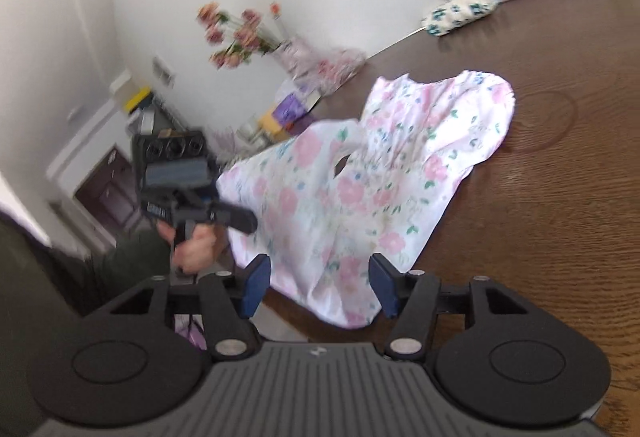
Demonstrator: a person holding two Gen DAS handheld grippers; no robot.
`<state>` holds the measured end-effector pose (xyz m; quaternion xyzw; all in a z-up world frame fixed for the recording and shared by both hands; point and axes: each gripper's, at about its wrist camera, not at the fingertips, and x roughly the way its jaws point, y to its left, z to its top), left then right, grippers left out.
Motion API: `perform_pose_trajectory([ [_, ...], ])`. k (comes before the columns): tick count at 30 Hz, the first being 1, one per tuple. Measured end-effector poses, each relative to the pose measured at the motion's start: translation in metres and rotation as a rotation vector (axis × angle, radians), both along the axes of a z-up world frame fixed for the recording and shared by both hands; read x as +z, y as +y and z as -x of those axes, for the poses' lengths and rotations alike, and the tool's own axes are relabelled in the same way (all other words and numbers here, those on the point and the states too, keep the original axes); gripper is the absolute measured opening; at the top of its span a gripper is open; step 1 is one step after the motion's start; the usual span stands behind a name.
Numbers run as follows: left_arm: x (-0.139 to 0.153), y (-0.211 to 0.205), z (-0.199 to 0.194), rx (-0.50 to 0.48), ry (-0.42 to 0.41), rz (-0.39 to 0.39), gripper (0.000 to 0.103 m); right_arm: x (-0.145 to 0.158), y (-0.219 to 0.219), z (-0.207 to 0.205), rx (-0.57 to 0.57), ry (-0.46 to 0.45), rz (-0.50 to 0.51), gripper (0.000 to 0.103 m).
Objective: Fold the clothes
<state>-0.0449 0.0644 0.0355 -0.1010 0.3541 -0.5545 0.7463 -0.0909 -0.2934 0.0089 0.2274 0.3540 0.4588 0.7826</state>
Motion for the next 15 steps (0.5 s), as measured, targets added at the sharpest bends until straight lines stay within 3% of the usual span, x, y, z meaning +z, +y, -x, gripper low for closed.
perform_pose_trajectory([
  [2,0.001,-0.006,-0.006,0.008,0.01,-0.002,0.018,-0.003,0.004,-0.006,-0.042,0.033,-0.008,0.027],
  [3,0.002,-0.01,-0.01,0.029,0.018,-0.018,0.018,-0.005,0.005,-0.007,-0.054,0.05,-0.015,0.009],
  [4,0.0,-0.012,-0.014,0.058,0.038,-0.034,0.02,-0.008,0.007,-0.008,-0.067,0.066,-0.023,0.008],
  [6,-0.006,-0.007,-0.02,0.091,0.092,-0.013,0.035,-0.012,0.004,-0.007,-0.116,0.091,-0.048,0.007],
  [8,-0.011,0.003,-0.019,0.12,0.123,0.033,0.058,-0.017,-0.002,-0.005,-0.176,0.12,-0.092,0.006],
  [10,-0.013,0.012,-0.014,0.136,0.135,0.082,0.067,-0.023,-0.009,-0.003,-0.24,0.153,-0.14,0.006],
  [13,-0.009,0.009,0.001,0.12,0.058,0.096,0.084,-0.033,-0.015,-0.004,-0.32,0.213,-0.198,0.005],
  [15,-0.009,-0.004,0.011,0.087,-0.025,0.041,0.081,-0.039,-0.015,-0.009,-0.334,0.25,-0.228,0.005],
])
